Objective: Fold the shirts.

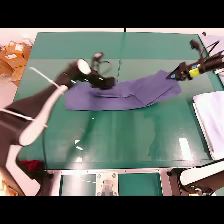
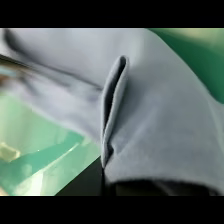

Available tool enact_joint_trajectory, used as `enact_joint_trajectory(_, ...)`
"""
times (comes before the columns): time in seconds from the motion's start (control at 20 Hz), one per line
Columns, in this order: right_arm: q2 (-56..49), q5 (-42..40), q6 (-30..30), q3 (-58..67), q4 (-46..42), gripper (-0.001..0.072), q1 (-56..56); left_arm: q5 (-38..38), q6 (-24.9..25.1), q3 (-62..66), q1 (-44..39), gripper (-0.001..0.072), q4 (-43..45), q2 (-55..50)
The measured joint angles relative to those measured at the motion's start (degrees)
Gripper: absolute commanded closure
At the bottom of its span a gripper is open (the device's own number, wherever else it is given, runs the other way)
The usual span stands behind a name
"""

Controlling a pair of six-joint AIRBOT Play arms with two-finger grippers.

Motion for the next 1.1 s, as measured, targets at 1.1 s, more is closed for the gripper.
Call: enact_joint_trajectory(1.1, 6.21, -3.89, 13.92, 5.99, 0.09, 0.0688, 20.87, -32.13, 4.44, 23.82, 17.68, 0.0685, 2.12, -0.13)
